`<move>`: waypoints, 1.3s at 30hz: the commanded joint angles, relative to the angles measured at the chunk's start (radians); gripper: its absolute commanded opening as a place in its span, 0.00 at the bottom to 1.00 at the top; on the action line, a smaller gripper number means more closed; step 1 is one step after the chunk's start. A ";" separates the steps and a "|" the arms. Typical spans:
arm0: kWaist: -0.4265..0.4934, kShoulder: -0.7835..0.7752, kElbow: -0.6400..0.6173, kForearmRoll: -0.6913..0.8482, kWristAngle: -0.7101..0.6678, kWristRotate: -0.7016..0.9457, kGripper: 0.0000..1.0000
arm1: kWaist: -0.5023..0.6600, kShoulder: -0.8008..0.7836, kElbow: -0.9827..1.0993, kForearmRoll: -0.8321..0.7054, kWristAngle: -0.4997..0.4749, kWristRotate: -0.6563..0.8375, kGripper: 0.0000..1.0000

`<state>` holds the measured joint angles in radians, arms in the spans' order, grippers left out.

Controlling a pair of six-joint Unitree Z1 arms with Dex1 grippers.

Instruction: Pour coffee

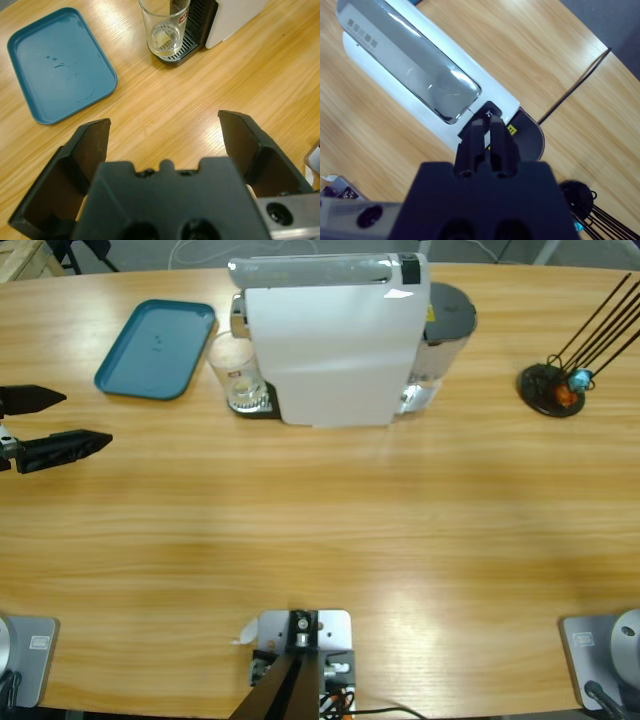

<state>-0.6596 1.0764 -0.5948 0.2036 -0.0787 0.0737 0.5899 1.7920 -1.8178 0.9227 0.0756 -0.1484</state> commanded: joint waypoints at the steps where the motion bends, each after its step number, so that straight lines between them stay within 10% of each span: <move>1: -0.005 0.025 0.032 -0.012 0.009 -0.011 0.95 | 0.020 0.060 0.011 0.018 0.007 -0.011 0.00; 39: -0.018 0.038 0.032 -0.013 0.008 -0.011 0.95 | -0.013 0.107 -0.032 0.025 -0.028 -0.031 0.00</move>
<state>-0.6659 1.0860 -0.5948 0.2035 -0.0787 0.0737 0.5814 1.8386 -1.8459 0.9359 0.0501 -0.1659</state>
